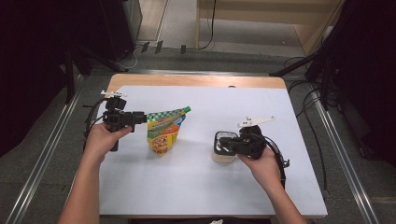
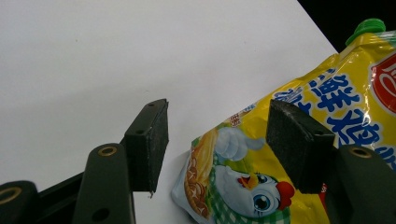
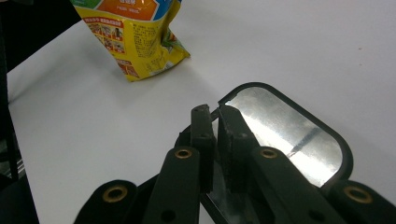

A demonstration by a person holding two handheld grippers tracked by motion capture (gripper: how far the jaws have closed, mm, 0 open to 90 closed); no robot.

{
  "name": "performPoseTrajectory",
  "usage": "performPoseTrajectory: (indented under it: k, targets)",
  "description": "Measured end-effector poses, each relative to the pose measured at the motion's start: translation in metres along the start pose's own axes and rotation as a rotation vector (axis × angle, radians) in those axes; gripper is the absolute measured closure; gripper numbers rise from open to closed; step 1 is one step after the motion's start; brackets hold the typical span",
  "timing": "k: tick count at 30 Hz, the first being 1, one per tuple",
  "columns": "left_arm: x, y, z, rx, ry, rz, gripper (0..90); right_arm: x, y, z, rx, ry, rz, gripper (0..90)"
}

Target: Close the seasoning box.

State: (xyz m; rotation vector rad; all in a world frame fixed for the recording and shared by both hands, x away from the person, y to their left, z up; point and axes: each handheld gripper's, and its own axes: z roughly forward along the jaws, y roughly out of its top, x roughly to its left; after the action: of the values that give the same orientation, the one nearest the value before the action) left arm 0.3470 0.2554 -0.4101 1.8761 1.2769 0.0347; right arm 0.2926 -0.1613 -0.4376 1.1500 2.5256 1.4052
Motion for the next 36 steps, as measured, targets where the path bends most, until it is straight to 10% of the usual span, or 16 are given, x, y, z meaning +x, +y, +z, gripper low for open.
performPoseTrajectory:
  k: [13, 36]
  targets:
    - [0.0, 0.0, 0.002, 0.005, 0.006, -0.001, 40.0, -0.015, 0.001, -0.027, -0.11, -0.049, -0.001, 55.9]
    - [0.003, -0.001, 0.005, 0.009, 0.007, -0.006, 40.1, -0.036, -0.01, -0.041, -0.146, -0.126, 0.016, 46.4]
